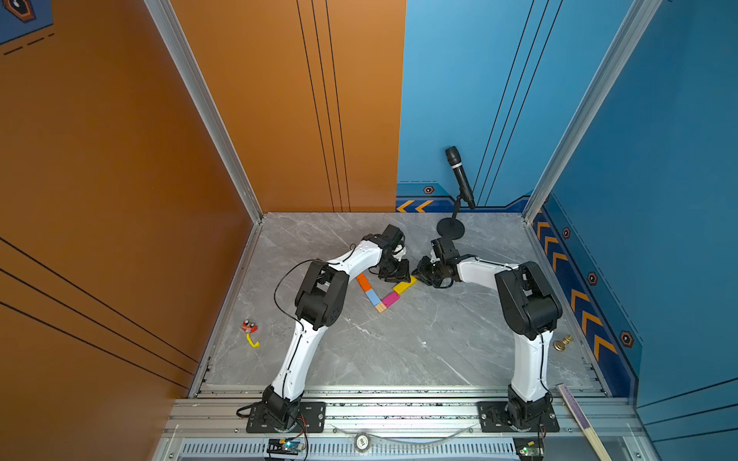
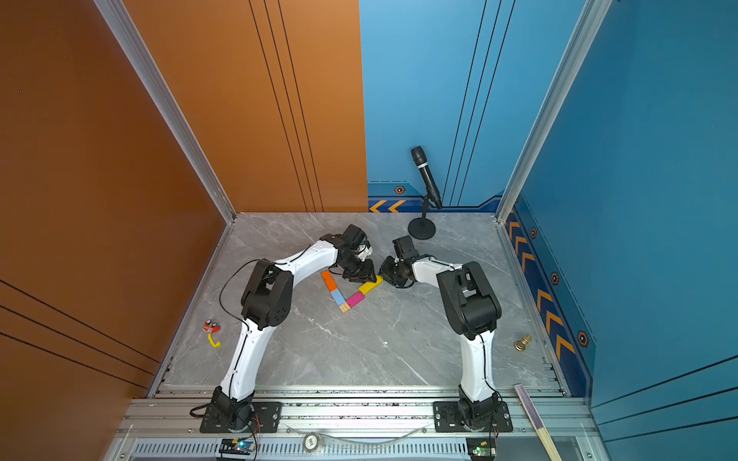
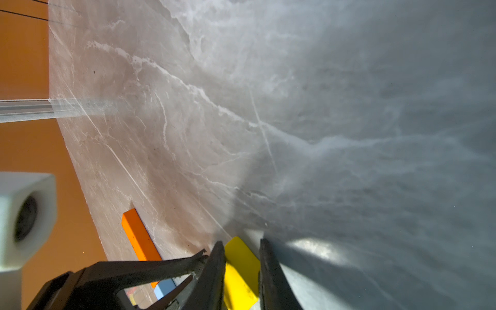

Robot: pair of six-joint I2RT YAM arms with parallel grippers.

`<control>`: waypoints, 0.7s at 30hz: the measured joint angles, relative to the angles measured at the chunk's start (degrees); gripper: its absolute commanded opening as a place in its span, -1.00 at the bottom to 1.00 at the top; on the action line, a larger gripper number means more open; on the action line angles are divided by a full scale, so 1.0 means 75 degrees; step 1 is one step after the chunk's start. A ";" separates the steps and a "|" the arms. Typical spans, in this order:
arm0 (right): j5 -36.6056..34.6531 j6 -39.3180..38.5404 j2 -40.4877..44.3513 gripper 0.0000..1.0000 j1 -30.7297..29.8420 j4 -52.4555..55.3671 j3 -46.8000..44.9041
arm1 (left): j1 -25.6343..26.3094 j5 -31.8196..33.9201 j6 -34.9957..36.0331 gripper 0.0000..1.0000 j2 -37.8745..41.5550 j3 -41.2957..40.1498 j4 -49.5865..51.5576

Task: Assemble the letter v with building blocks
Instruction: Assemble the building block at the center of the board.

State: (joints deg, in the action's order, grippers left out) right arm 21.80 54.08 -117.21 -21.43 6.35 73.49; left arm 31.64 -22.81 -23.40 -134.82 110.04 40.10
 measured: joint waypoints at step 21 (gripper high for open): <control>-0.0090 0.0058 0.0280 -0.51 0.0000 -0.0003 -0.0297 | 0.0128 -0.0073 0.0000 -0.19 0.0000 -0.0006 -0.0003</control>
State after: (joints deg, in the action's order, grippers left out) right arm 21.12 54.52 -115.11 -21.43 6.33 71.26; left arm 32.60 -23.35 -23.40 -134.82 110.00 40.07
